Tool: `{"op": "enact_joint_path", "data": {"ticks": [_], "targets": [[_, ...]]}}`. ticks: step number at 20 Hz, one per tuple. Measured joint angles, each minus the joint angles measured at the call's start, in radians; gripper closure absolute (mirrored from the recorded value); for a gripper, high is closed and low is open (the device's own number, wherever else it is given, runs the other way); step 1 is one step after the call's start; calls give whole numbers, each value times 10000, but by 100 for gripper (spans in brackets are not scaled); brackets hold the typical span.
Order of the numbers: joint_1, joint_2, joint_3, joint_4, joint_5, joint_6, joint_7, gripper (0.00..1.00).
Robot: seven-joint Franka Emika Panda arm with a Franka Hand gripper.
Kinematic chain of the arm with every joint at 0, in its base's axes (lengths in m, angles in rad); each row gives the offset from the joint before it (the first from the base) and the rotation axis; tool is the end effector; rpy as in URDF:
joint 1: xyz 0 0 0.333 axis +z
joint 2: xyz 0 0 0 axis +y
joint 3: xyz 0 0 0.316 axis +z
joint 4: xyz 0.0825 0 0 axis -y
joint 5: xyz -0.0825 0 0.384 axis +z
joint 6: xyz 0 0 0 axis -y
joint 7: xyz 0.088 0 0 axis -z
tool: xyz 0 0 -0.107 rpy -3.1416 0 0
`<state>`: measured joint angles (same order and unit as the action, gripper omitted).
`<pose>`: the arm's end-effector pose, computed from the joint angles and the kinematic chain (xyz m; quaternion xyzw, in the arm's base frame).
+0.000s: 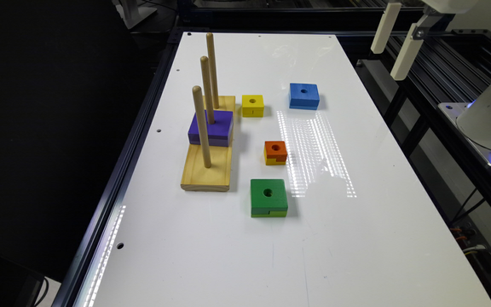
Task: Pick up yellow block.
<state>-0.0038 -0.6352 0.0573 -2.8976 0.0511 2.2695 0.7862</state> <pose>0.3157 0.0152 0.3483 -0.9256 0.3786 -0.0021 0.0038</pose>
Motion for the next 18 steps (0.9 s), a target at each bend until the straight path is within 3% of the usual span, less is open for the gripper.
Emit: {"op": "enact_joint_path", "data": {"ticks": [8, 18], "targets": [[-148, -3, 0, 20, -8, 10, -17, 0], [-201, -3, 0, 62, -9, 18, -21, 0]]}}
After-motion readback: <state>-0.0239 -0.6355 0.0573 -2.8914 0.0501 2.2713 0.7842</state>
